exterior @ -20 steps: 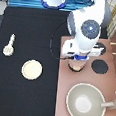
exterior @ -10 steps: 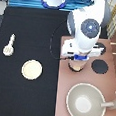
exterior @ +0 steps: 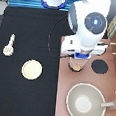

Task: Take the lid off the pot, put the pot on the plate, and use the tool to push the pot to the front of the table.

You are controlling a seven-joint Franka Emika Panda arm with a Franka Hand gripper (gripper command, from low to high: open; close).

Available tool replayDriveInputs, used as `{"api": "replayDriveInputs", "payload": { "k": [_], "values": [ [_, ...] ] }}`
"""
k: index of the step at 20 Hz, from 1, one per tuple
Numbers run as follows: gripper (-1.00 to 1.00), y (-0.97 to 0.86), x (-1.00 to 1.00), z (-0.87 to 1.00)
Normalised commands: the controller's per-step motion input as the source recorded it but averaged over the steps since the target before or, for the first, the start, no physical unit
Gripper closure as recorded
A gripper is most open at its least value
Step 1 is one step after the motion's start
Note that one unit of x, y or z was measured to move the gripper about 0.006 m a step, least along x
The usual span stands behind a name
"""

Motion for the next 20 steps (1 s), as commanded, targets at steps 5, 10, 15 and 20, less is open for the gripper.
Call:
{"api": "replayDriveInputs", "payload": {
  "k": [5,10,15,20],
  "values": [
    [1.00,-0.09,-0.90,0.27],
    [1.00,-0.17,-0.99,-0.07],
    [1.00,-0.30,-1.00,-0.35],
    [1.00,-0.32,-1.00,-0.40]
  ]
}}
